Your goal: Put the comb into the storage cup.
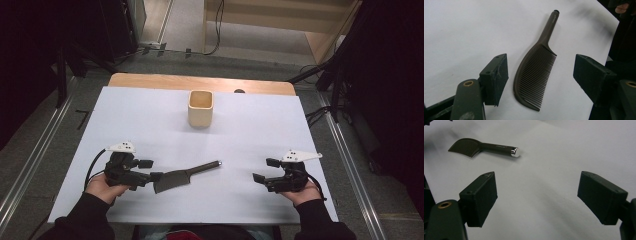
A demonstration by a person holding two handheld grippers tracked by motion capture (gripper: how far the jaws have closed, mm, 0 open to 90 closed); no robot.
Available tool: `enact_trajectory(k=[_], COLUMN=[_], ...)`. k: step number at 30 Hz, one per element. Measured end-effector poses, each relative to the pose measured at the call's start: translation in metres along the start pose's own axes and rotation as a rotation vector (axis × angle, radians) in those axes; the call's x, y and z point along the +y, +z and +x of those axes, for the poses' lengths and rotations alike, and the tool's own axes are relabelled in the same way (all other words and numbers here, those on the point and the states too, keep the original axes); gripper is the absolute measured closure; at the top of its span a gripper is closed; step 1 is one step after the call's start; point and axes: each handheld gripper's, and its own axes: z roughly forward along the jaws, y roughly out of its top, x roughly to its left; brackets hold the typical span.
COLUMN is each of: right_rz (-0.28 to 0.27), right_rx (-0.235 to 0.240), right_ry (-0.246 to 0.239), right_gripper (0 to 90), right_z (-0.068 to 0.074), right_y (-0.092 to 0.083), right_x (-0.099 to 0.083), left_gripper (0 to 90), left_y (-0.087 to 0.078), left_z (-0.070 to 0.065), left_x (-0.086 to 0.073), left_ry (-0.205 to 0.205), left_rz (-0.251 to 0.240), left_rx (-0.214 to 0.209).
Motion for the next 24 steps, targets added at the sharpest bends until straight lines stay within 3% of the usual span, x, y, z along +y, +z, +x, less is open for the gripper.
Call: enact_trajectory(k=[24], right_rz=[-0.007], right_rx=[0.015], right_ry=[-0.011], right_gripper=[14.4], right_z=[0.0007], right_y=[0.0013], right_x=[0.0007], left_gripper=[28.7], left_y=[0.0005], left_z=[0.0014], left_x=[0.0003], left_ry=[-0.004], left_rz=[0.008], left_rx=[-0.005])
